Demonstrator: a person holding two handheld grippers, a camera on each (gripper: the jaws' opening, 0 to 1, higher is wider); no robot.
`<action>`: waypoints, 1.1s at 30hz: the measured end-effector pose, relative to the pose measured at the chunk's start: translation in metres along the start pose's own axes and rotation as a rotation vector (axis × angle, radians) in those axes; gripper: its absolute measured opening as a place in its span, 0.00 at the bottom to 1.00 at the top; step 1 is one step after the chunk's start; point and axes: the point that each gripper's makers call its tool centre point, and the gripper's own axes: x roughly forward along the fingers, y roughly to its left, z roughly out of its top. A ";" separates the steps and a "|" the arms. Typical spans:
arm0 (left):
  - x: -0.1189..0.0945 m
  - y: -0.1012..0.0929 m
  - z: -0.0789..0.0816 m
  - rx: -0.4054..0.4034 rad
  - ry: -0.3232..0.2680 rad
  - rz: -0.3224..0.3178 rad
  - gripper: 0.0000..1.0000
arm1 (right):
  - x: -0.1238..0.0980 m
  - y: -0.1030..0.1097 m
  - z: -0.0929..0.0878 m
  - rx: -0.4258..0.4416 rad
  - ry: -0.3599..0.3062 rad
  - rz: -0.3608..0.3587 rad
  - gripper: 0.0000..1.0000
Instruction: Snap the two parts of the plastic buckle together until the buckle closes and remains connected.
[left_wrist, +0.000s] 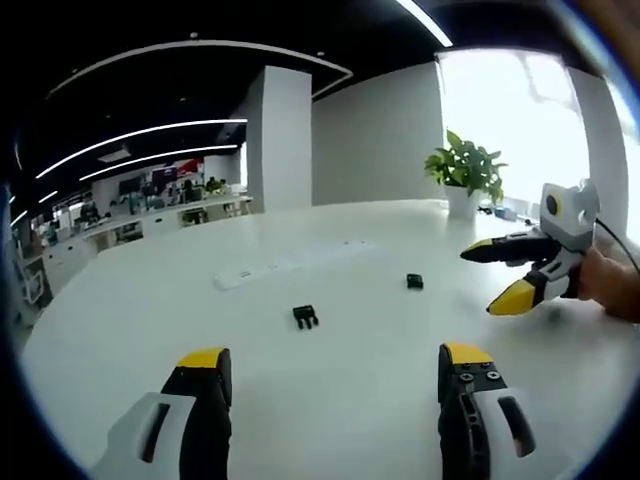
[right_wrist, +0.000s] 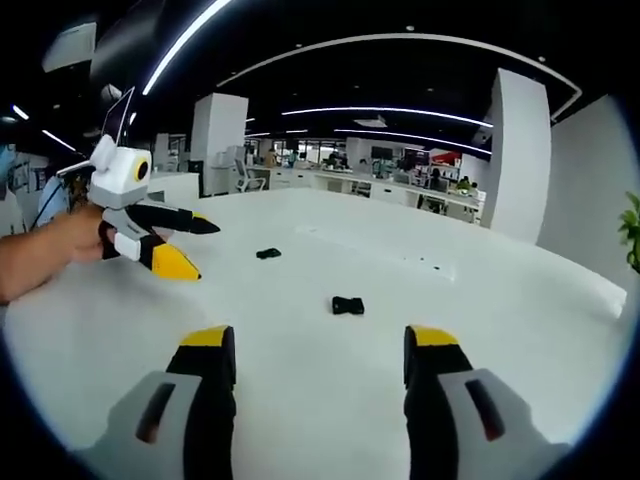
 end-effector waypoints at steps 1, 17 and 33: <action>0.002 -0.001 0.000 -0.001 0.000 -0.005 0.86 | 0.000 -0.001 0.002 0.004 -0.005 -0.002 0.68; 0.008 0.000 -0.003 -0.019 0.004 -0.007 0.84 | -0.003 -0.012 0.004 0.041 -0.021 -0.022 0.66; 0.010 0.002 0.006 -0.046 0.003 -0.006 0.86 | -0.001 -0.012 0.007 0.114 -0.020 -0.023 0.65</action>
